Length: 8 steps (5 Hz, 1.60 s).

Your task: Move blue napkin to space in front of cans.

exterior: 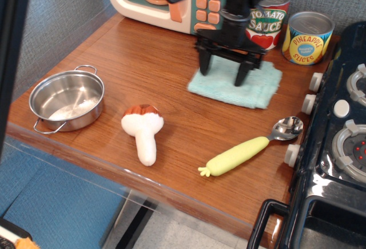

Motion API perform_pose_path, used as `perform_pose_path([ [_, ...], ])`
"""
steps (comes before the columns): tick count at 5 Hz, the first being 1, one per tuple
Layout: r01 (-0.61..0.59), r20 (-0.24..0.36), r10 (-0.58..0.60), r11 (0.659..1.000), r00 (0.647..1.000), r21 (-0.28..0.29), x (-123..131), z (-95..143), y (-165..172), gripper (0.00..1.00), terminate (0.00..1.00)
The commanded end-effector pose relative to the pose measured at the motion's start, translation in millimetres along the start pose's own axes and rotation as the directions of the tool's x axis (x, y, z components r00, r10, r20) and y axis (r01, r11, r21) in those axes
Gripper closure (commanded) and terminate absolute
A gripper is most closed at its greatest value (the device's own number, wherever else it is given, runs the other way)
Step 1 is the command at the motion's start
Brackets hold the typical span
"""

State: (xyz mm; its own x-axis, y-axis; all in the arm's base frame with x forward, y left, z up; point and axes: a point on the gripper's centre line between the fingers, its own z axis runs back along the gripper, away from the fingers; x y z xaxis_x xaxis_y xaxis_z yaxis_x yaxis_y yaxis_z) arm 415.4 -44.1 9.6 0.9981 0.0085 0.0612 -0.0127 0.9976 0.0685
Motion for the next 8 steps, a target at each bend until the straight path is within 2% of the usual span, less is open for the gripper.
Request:
perform_pose_path([
  [1, -0.003, -0.008, 0.002, 1.0, 1.0, -0.003, -1.3, 7.6, -20.7, 0.0, 0.0],
  [3, 0.043, 0.104, -0.039, 0.998, 0.994, -0.042, 24.3, 88.2, -13.6, 0.0, 0.0],
  [4, 0.072, 0.142, -0.06, 0.994, 0.988, -0.084, 24.3, 121.8, -9.0, 0.0, 0.0],
  [5, 0.083, 0.14, -0.07, 0.993, 0.988, -0.083, 16.8, 130.1, -4.6, 0.0, 0.0],
  [6, -0.039, 0.199, 0.044, 0.999, 0.979, -0.028, -3.1, 120.5, 8.8, 0.0, 0.0],
  [7, -0.039, 0.199, 0.044, 0.999, 0.979, -0.028, -3.1, 120.5, 8.8, 0.0, 0.0],
  [8, -0.039, 0.199, 0.044, 0.999, 0.979, -0.028, -3.1, 120.5, 8.8, 0.0, 1.0],
])
